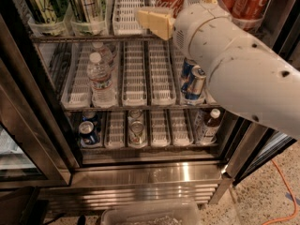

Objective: Pick coke can from top shelf of fridge

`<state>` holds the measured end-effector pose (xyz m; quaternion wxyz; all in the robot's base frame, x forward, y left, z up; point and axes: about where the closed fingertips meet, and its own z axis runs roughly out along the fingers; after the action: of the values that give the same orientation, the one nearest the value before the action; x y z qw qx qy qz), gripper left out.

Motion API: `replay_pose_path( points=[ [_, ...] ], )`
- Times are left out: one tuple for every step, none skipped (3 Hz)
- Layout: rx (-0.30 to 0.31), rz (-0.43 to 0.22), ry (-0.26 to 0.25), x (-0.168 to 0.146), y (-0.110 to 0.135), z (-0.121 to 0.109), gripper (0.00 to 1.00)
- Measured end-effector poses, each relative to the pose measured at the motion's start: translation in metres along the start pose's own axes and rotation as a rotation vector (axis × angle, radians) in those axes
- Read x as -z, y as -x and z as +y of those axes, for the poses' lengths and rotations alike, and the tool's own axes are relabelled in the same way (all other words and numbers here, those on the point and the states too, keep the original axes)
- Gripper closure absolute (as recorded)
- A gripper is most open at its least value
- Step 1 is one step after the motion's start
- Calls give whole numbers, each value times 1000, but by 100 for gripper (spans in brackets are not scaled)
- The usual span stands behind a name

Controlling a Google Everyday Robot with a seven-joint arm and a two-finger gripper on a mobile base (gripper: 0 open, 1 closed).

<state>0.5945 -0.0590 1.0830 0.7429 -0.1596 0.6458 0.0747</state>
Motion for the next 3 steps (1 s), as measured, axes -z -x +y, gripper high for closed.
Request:
replay_pose_path(
  points=[
    [15,-9,-29,-1,-2,-7,16],
    [27,-13,-47,-4,-3,-9,17],
    [42,-8,-58,-9,-5,-7,17]
  ],
)
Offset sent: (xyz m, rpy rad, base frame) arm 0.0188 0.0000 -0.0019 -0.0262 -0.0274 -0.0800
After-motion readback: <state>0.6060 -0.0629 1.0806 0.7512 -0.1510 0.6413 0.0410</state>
